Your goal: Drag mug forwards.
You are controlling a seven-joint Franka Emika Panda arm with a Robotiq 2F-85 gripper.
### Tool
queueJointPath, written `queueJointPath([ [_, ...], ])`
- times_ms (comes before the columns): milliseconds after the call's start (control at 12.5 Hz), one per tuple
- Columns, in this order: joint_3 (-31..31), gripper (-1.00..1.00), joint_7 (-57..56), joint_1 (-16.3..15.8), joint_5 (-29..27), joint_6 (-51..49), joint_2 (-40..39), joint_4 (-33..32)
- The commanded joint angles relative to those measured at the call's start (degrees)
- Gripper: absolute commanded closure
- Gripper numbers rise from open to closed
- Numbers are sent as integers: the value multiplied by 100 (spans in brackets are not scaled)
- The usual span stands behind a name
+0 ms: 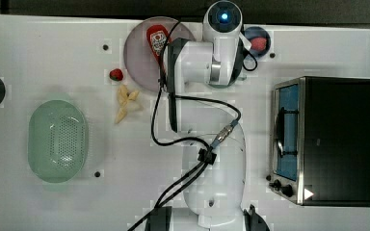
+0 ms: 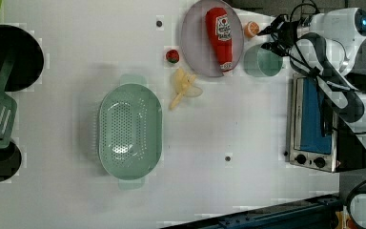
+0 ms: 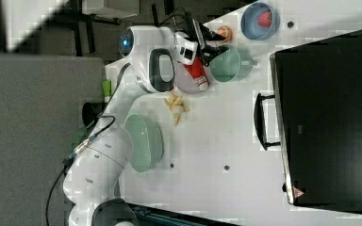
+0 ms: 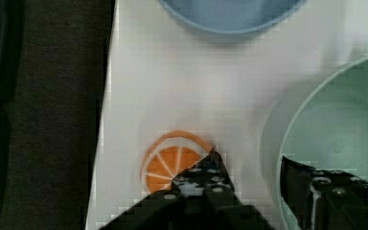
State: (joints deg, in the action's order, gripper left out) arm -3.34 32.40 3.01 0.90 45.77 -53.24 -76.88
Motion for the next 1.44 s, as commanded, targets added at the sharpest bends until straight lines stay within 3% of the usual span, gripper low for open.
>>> queueJointPath([
  [80, -154, -52, 56, -51, -49, 270, 50, -23],
  [240, -161, -97, 55, -48, -49, 236, 263, 16],
  [320, -160, -100, 21, -49, -48, 60, 447, 5],
  [800, -160, -100, -1226, -47, -47, -1436, 1960, -232],
  [1120, -148, -100, -1564, -56, -47, -2490, 3283, -1299],
  [1440, -115, -100, -2053, -102, -47, -2664, 4734, -2603],
])
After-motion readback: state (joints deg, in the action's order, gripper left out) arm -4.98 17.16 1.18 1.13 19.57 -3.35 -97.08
